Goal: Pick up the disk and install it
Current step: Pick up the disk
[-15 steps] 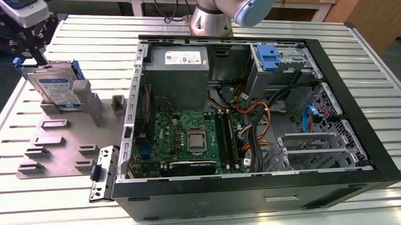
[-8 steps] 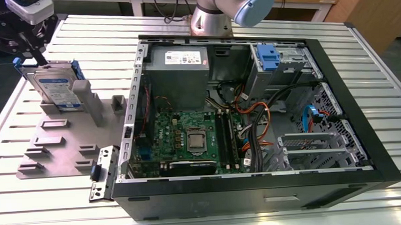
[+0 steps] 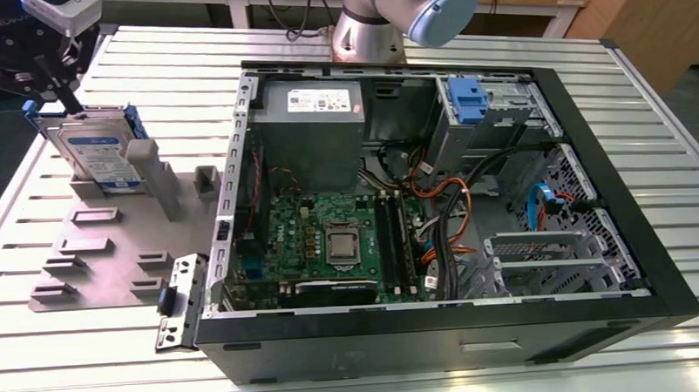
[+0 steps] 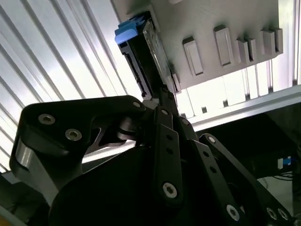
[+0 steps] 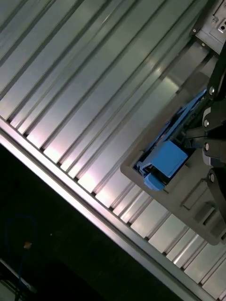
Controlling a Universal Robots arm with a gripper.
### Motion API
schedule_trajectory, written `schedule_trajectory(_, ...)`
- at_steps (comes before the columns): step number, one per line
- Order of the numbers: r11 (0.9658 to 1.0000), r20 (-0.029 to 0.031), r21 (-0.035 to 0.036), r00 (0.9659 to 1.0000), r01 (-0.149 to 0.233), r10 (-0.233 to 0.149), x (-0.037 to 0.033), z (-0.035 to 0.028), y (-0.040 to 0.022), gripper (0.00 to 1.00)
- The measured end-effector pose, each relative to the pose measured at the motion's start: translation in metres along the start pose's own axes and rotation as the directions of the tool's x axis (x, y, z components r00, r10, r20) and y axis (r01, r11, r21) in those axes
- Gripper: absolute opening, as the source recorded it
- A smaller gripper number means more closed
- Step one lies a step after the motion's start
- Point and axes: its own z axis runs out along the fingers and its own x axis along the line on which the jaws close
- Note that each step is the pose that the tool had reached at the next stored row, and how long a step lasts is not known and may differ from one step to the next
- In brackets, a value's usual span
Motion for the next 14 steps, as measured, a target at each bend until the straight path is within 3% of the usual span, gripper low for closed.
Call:
schedule_trajectory(4, 0.9976, -0.0017, -0.0013, 0.9976, 0.069, -0.069, 0.0, 0.0, 0.0, 0.11)
schedule_trajectory(7, 0.9926, -0.0029, -0.0024, 0.9926, 0.122, -0.122, 0.0, 0.0, 0.0, 0.11)
schedule_trajectory(11, 0.9817, -0.0045, -0.004, 0.9817, 0.19, -0.19, 0.0, 0.0001, 0.0, 0.11)
schedule_trajectory(14, 0.9705, -0.0056, -0.0051, 0.9705, 0.241, -0.241, 0.0, 0.0001, 0.0, 0.11)
